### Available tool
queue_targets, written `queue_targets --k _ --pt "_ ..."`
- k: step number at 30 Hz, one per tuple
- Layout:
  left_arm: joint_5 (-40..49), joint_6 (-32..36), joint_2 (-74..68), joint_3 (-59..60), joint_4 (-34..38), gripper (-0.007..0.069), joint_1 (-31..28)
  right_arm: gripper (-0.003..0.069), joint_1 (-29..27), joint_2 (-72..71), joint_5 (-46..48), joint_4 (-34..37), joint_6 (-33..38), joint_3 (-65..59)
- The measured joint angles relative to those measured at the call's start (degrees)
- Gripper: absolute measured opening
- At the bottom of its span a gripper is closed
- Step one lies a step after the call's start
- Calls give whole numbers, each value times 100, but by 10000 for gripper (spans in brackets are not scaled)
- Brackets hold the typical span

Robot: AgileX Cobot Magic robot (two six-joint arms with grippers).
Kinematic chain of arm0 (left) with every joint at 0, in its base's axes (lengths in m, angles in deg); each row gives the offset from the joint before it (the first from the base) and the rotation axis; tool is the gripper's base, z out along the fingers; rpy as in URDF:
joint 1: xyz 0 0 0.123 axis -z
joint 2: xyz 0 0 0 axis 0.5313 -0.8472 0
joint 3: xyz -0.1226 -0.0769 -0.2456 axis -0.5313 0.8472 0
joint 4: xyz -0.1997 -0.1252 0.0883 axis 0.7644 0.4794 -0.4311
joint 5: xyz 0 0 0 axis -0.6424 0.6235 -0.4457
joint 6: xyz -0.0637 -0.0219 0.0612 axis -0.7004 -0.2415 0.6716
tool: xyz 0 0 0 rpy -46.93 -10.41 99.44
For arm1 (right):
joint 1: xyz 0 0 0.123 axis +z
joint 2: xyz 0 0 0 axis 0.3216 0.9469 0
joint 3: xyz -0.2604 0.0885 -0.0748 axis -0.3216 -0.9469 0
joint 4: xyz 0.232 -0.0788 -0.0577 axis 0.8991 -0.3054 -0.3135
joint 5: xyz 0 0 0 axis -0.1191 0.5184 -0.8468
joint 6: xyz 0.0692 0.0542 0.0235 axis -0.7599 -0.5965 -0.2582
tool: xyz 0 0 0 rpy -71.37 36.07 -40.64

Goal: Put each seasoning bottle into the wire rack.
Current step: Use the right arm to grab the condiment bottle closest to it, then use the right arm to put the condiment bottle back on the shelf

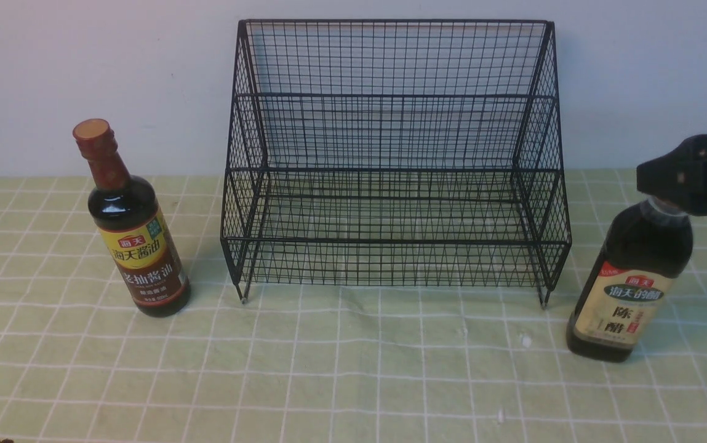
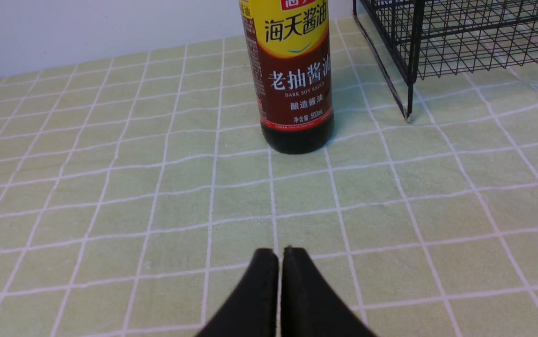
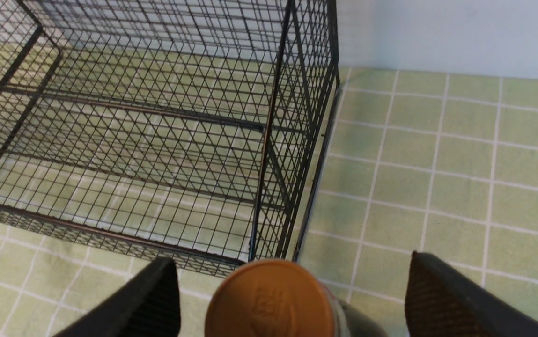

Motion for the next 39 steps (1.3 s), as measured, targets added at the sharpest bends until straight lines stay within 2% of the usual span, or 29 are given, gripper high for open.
queue_targets --k 6,9,12,15,16,24,28,34,39 --pt "0 0 0 0 0 -6 0 587 0 97 33 -76 23 0" --pt "0 0 0 0 0 -6 0 564 0 171 37 -134 22 0" --pt "0 0 0 0 0 -6 0 494 0 171 37 -134 22 0" --pt "0 0 0 0 0 -6 0 337 0 176 76 -93 22 0" --pt "0 0 0 0 0 -6 0 330 0 176 76 -85 17 0" --pt "0 0 0 0 0 -6 0 333 0 145 299 -116 59 68" --pt "0 0 0 0 0 -6 0 333 0 4 824 -312 64 275" --pt "0 0 0 0 0 -6 0 333 0 -459 1901 -283 25 1335" --pt "0 0 0 0 0 -6 0 333 0 -527 2247 84 -37 2121"
